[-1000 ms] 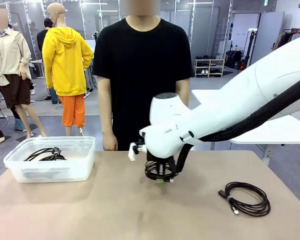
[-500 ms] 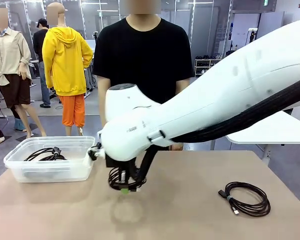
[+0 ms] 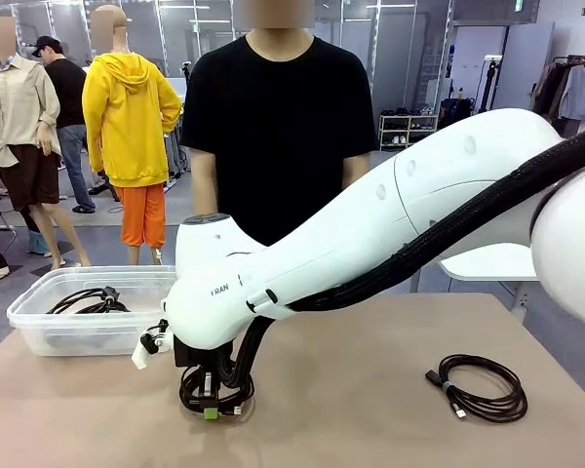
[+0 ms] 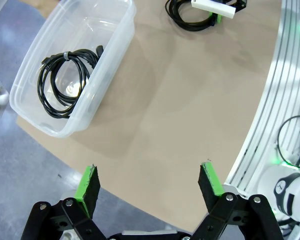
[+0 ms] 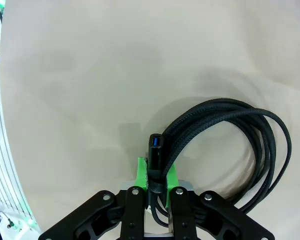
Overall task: Organize and store the cables.
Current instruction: Place the USB Extension Cable into the Organizing box.
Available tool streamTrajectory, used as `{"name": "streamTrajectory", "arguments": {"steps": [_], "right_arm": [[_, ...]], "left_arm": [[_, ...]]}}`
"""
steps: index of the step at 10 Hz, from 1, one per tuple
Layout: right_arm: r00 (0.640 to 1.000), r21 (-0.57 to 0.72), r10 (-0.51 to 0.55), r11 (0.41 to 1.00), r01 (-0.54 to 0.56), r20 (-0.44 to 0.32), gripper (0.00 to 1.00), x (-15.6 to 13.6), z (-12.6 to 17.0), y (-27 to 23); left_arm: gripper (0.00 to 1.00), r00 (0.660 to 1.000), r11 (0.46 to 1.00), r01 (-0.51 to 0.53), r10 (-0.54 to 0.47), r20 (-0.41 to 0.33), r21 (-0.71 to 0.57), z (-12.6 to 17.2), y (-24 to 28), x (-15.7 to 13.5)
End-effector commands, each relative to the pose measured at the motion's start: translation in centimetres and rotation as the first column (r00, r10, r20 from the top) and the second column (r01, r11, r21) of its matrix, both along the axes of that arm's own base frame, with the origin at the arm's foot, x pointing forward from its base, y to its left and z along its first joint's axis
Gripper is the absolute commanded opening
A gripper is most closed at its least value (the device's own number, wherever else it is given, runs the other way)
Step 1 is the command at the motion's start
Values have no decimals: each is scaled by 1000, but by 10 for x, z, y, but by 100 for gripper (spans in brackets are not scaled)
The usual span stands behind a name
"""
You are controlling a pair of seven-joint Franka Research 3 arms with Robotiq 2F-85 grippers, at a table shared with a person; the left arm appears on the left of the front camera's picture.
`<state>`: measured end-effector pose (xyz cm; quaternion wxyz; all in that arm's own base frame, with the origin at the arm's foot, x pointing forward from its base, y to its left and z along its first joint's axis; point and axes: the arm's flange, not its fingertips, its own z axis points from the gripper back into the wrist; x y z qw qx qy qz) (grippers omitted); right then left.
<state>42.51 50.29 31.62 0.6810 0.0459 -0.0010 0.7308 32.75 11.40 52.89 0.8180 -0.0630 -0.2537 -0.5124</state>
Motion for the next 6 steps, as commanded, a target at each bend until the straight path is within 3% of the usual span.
{"name": "streamTrajectory", "arguments": {"steps": [1,2,3,4,5,6], "right_arm": [[1000,35,-4,999,4,-9,36,-8,14,-6],[1000,49,4,999,-3,-11,47,-13,16,-9],[1000,53,-2,999,2,0,47,-16,21,-14],[1000,63,-18,998,17,12,78,-19,30,-24],[999,60,-30,998,28,24,60,-21,39,-36],[996,90,-74,993,70,42,100,-20,51,-57]], "left_arm": [[100,1000,1000,-6,7,12,-7,0,-1,1],[100,1000,1000,-6,7,12,-7,0,-1,1],[100,1000,1000,-6,7,12,-7,0,-1,1],[100,1000,1000,-6,7,12,-7,0,-1,1],[100,1000,1000,0,0,0,0,0,0,0],[100,997,997,77,-77,6,16,8,-12,-11]]}}
